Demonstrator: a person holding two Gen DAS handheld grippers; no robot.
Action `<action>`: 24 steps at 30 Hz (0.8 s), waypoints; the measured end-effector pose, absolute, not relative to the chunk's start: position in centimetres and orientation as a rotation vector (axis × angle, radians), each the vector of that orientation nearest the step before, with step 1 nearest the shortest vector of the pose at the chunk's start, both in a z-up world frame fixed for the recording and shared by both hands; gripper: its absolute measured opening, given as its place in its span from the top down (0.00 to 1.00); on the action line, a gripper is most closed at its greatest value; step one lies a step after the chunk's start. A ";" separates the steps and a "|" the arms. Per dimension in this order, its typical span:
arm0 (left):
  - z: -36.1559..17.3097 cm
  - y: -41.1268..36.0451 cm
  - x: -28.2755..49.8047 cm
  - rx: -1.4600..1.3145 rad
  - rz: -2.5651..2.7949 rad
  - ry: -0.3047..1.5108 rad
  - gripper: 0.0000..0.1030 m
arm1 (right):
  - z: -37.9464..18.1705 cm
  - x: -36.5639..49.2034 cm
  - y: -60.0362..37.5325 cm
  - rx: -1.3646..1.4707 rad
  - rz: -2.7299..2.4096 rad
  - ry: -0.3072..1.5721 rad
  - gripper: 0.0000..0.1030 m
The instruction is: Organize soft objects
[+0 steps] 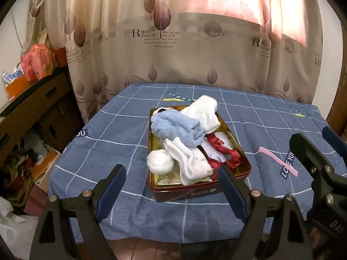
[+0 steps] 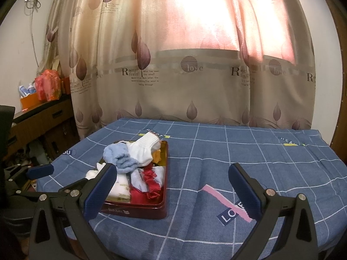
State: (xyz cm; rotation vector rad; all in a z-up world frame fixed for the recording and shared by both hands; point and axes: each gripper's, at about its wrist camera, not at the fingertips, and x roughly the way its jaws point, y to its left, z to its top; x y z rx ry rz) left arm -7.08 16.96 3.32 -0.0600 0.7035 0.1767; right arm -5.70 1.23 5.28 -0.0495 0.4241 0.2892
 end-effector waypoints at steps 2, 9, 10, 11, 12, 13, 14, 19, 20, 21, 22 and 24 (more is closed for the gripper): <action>3.3 17.0 -7.1 -0.062 0.176 0.706 0.14 | 5.3 -5.6 1.2 -0.050 0.289 0.425 0.01; 3.3 17.2 -7.1 -0.060 0.177 0.705 0.14 | 5.3 -5.7 1.6 -0.052 0.294 0.421 0.01; 3.3 17.1 -7.0 -0.059 0.177 0.707 0.14 | 5.3 -5.7 1.7 -0.053 0.293 0.421 0.01; 3.3 17.2 -7.0 -0.060 0.176 0.709 0.14 | 5.3 -5.7 1.6 -0.055 0.291 0.421 0.01; 3.3 17.1 -7.0 -0.061 0.176 0.708 0.14 | 5.3 -5.9 1.6 -0.053 0.292 0.421 0.01; 3.3 17.2 -7.1 -0.064 0.177 0.709 0.14 | 5.3 -5.8 1.6 -0.052 0.293 0.421 0.01; 3.3 17.2 -7.1 -0.065 0.177 0.710 0.14 | 5.3 -5.8 1.7 -0.052 0.293 0.422 0.01; 3.3 17.5 -7.0 -0.068 0.183 0.709 0.14 | 5.3 -5.9 1.7 -0.053 0.291 0.421 0.01; 3.3 17.4 -7.0 -0.067 0.184 0.708 0.14 | 5.3 -5.9 1.7 -0.054 0.291 0.420 0.01; 3.3 17.5 -7.0 -0.067 0.183 0.708 0.14 | 5.3 -5.9 1.7 -0.054 0.290 0.420 0.01; 3.3 17.5 -7.0 -0.067 0.183 0.708 0.14 | 5.3 -5.9 1.7 -0.053 0.292 0.421 0.01; 3.3 17.5 -7.0 -0.065 0.184 0.708 0.14 | 5.3 -6.0 1.8 -0.053 0.291 0.422 0.01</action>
